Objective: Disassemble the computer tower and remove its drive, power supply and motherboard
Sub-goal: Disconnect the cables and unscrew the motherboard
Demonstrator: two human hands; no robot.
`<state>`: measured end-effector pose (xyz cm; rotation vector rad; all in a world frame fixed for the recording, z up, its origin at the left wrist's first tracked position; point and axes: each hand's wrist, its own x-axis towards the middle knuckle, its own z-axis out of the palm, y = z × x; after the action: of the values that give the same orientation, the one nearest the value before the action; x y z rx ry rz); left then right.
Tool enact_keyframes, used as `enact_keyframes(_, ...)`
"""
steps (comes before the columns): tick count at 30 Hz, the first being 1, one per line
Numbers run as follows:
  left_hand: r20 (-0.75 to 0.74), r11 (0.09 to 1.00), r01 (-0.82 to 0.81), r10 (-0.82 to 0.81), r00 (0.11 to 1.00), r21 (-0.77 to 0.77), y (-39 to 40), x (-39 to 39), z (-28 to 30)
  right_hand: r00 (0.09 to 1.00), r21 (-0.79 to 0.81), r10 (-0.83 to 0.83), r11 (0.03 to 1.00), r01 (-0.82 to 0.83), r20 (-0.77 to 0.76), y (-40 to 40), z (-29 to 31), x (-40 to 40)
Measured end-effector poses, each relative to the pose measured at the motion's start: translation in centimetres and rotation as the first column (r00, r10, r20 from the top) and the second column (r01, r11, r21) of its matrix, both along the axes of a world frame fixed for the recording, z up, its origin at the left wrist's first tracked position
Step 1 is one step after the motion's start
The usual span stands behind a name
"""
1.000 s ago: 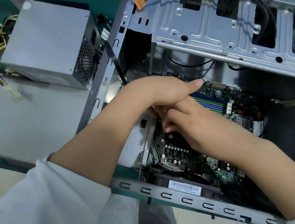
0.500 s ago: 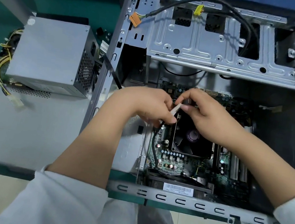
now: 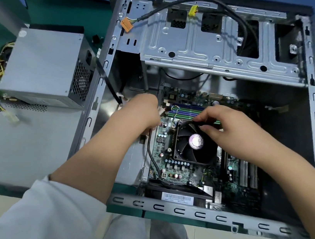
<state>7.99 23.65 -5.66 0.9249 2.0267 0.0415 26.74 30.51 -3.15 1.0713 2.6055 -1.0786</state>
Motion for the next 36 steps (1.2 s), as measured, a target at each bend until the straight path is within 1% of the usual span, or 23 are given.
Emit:
enact_keyframes(3, -0.075, 0.993, 0.093, -0.087, 0.993, 0.078, 0.4, 0.9, -0.1, 0.999, 0.033, 0.032, 0.999, -0.032, -0.008, -0.5, 0.0, 0.3)
enact_keyframes(4, -0.075, 0.991, 0.091, -0.083, 0.994, 0.099, 0.5, 1.0, -0.1, 0.997, 0.1, 0.079, 0.992, -0.081, 0.017, -0.6, 0.0, 0.5)
enact_keyframes(5, -0.06, 0.991, 0.073, -0.066, 0.996, 0.11, 0.7, 1.1, -0.1, 0.987, 0.218, 0.143, 0.963, -0.157, 0.078, -0.5, 0.1, 0.8)
enact_keyframes(6, -0.046, 0.991, 0.051, -0.045, 0.998, 0.12, 0.7, 1.0, -0.1, 0.966, 0.356, 0.199, 0.902, -0.246, 0.163, -0.4, 0.2, 1.2)
enact_keyframes(7, -0.049, 0.991, 0.039, -0.033, 0.998, 0.129, 0.8, 0.8, -0.1, 0.938, 0.46, 0.232, 0.824, -0.329, 0.256, -0.2, 0.5, 1.7)
enact_keyframes(8, -0.074, 0.988, 0.036, -0.026, 0.997, 0.148, 0.8, 0.5, -0.1, 0.911, 0.512, 0.238, 0.766, -0.39, 0.337, 0.2, 0.9, 2.3)
enact_keyframes(9, -0.12, 0.981, 0.038, -0.015, 0.993, 0.19, 0.9, 0.2, 0.0, 0.889, 0.528, 0.229, 0.736, -0.425, 0.397, 0.6, 1.3, 3.0)
enact_keyframes(11, -0.209, 0.944, 0.061, 0.009, 0.978, 0.325, 1.0, 0.0, 0.4, 0.87, 0.531, 0.182, 0.729, -0.432, 0.458, 1.3, 2.0, 4.5)
enact_keyframes(13, -0.215, 0.882, 0.111, -0.011, 0.976, 0.458, 0.9, 0.7, 0.8, 0.891, 0.517, 0.103, 0.783, -0.347, 0.443, 1.4, 2.5, 5.5)
enact_keyframes(14, -0.206, 0.849, 0.158, -0.06, 0.977, 0.504, 0.7, 1.2, 1.1, 0.903, 0.514, 0.053, 0.807, -0.29, 0.426, 1.2, 2.8, 5.7)
enact_keyframes(16, -0.212, 0.781, 0.315, -0.237, 0.948, 0.539, 0.5, 2.4, 1.5, 0.901, 0.495, -0.026, 0.842, -0.214, 0.432, 0.6, 2.9, 5.7)
enact_keyframes(18, -0.199, 0.733, 0.451, -0.41, 0.89, 0.509, 0.3, 3.2, 1.4, 0.873, 0.464, -0.053, 0.862, -0.206, 0.485, 0.1, 2.8, 5.4)
enact_keyframes(20, -0.176, 0.723, 0.524, -0.504, 0.846, 0.449, 0.3, 3.5, 1.1, 0.841, 0.445, -0.067, 0.869, -0.215, 0.537, -0.3, 2.8, 5.1)
enact_keyframes(22, -0.189, 0.718, 0.564, -0.537, 0.822, 0.409, 0.3, 3.5, 0.8, 0.822, 0.445, -0.109, 0.876, -0.187, 0.559, -0.4, 2.7, 4.9)
enact_keyframes(25, -0.238, 0.692, 0.604, -0.558, 0.795, 0.395, 0.5, 3.9, 0.3, 0.838, 0.415, -0.149, 0.904, -0.1, 0.526, -0.1, 2.0, 4.6)
enact_keyframes(27, -0.281, 0.671, 0.661, -0.598, 0.75, 0.336, 0.7, 4.4, 0.0, 0.868, 0.385, -0.16, 0.922, -0.039, 0.47, 0.3, 1.5, 4.2)
enact_keyframes(28, -0.296, 0.664, 0.68, -0.612, 0.733, 0.311, 0.7, 4.6, -0.2, 0.884, 0.389, -0.192, 0.921, 0.012, 0.427, 0.7, 1.4, 3.8)
enact_keyframes(30, -0.293, 0.672, 0.679, -0.612, 0.734, 0.296, 0.9, 5.0, -0.4, 0.886, 0.383, -0.248, 0.92, 0.088, 0.391, 1.6, 0.9, 3.0)
enact_keyframes(32, -0.271, 0.69, 0.653, -0.594, 0.758, 0.312, 1.0, 5.0, -0.5, 0.853, 0.342, -0.254, 0.935, 0.096, 0.455, 2.5, 0.5, 1.7)
enact_keyframes(36, -0.261, 0.702, 0.63, -0.574, 0.776, 0.331, 0.9, 5.0, -0.7, 0.746, 0.36, -0.27, 0.932, 0.044, 0.609, 3.2, -0.7, -0.2)
